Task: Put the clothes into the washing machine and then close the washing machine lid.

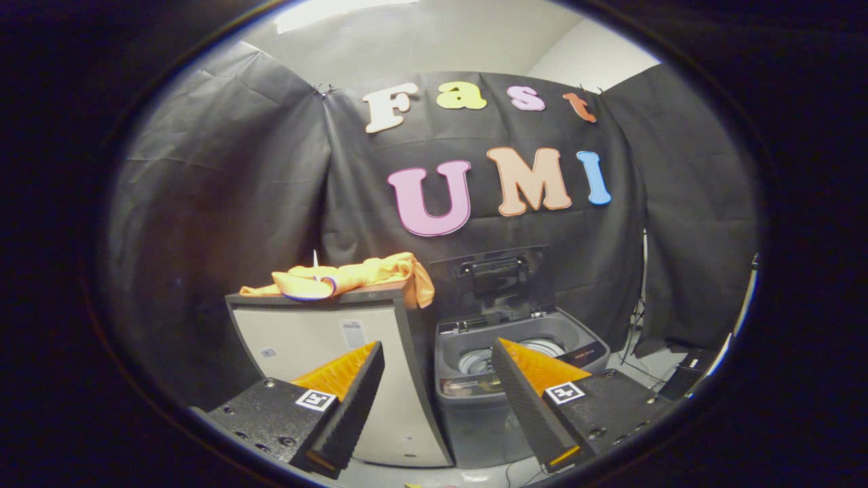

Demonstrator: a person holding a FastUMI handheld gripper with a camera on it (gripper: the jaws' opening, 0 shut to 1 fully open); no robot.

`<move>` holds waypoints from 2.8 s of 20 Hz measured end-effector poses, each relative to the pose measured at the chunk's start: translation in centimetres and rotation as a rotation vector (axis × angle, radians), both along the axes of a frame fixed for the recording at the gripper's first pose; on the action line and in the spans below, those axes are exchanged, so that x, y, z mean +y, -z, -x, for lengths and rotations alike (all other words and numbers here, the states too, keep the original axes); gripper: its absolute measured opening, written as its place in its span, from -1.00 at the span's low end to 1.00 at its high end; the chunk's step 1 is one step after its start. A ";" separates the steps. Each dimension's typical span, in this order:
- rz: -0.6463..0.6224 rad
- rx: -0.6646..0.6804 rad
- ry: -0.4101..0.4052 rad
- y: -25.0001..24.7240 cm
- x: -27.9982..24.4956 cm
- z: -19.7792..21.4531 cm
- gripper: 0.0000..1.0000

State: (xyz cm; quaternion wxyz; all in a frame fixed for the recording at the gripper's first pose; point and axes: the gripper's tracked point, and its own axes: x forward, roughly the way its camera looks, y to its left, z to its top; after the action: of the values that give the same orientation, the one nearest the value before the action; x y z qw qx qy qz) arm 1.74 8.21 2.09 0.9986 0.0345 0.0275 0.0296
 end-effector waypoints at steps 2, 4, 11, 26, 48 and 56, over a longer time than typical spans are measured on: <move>-0.013 0.005 0.000 -1.6 1.2 -1.0 0.93; -0.033 0.006 -0.004 -3.4 2.5 -2.1 0.92; -0.062 0.049 -0.089 -9.5 9.2 -7.2 0.92; 0.137 0.323 -0.197 -4.8 22.6 -26.6 0.95; 0.106 0.361 -0.400 -6.5 21.0 -24.7 -0.94; 0.037 0.127 -0.282 -20.6 10.4 -24.7 -0.95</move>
State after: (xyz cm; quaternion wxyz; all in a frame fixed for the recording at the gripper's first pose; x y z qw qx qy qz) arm 26.46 18.65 22.68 0.9812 0.0137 0.0958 0.1667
